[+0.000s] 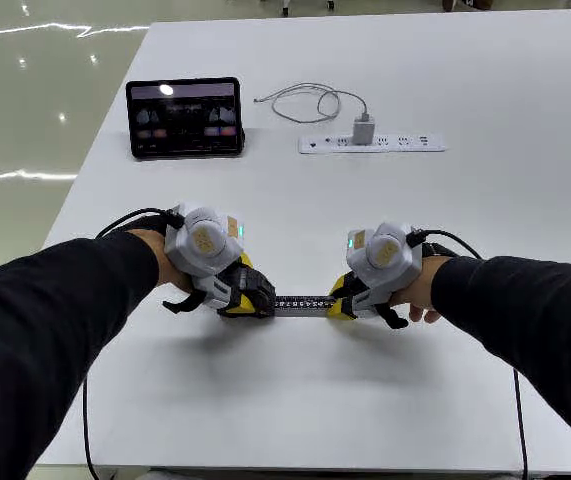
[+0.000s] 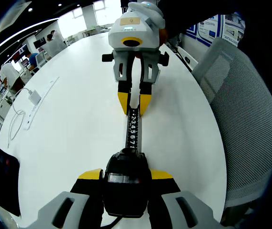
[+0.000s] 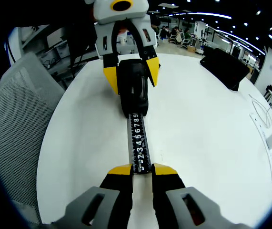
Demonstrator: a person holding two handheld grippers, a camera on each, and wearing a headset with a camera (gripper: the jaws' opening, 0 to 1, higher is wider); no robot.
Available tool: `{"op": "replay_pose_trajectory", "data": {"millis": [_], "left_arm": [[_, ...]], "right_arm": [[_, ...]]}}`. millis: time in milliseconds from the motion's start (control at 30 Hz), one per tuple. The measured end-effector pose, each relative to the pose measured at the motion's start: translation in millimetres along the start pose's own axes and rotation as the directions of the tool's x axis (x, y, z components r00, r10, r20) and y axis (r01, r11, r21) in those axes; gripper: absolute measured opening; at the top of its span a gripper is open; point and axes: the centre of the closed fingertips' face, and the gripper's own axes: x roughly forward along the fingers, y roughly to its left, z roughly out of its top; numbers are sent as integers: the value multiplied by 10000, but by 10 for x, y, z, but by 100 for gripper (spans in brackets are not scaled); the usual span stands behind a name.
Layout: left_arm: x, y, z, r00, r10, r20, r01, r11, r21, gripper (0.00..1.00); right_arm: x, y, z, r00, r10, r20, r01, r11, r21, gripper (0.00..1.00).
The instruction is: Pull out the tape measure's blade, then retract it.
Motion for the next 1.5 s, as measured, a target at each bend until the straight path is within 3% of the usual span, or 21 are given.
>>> {"op": "replay_pose_trajectory", "data": {"millis": [1500], "left_arm": [[-4, 2, 7, 9998, 145, 112, -143, 9997, -184, 31]], "right_arm": [[-249, -44, -293, 9997, -100, -212, 106, 9995, 286, 10]]}}
